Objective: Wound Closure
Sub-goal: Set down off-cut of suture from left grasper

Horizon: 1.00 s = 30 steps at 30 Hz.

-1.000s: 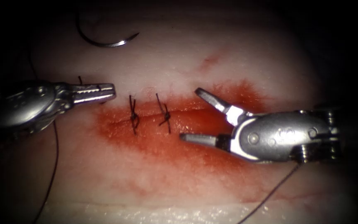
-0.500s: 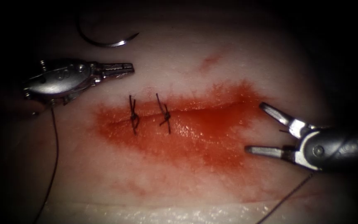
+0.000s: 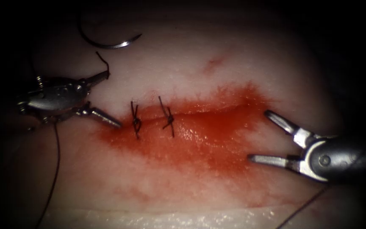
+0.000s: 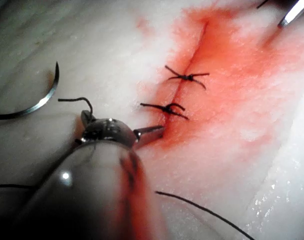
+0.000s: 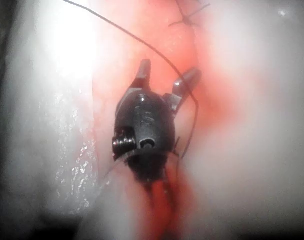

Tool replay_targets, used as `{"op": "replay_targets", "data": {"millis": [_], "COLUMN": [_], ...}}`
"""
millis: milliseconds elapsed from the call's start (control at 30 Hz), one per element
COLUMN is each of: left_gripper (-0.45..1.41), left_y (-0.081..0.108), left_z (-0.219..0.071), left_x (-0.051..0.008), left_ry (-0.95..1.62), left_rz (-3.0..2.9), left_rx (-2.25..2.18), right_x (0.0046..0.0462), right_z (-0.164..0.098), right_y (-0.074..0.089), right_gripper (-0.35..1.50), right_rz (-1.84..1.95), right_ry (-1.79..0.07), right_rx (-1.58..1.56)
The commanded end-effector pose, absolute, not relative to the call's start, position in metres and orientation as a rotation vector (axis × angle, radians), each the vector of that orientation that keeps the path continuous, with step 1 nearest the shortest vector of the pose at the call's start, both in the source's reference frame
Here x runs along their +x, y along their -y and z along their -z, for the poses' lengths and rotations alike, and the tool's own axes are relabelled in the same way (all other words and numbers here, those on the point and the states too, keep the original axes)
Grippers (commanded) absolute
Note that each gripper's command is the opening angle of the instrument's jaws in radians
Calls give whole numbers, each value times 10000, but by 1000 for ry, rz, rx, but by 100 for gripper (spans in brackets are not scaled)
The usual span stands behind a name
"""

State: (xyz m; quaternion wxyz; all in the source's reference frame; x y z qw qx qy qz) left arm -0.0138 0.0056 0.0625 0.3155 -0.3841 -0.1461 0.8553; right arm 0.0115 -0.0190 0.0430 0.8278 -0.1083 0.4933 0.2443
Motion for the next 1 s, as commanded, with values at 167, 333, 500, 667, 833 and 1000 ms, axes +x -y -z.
{"op": "replay_targets", "data": {"millis": [167,333,500,667,833,1000], "left_gripper": [88,83,83,42,64,113], "left_y": [-58,-57,-65,-57,-44,-34], "left_z": [-576,-531,-523,-551,-604,-631], "left_x": [-145,-129,-126,-142,-157,-157], "left_ry": [409,350,316,455,603,739], "left_rz": [-2260,-2292,-2283,-2200,-2061,-2082], "left_rx": [-1056,-1011,-948,-1007,-928,-846], "right_x": [115,88,82,97,120,122], "right_z": [-426,-410,-400,-402,-404,-403], "right_y": [213,240,244,239,238,240], "right_gripper": [133,116,104,111,118,115], "right_rz": [-512,-517,-540,-550,-558,-555], "right_ry": [-1022,-1015,-994,-996,-1005,-1010], "right_rx": [-170,-118,-114,-117,-119,-116]}}
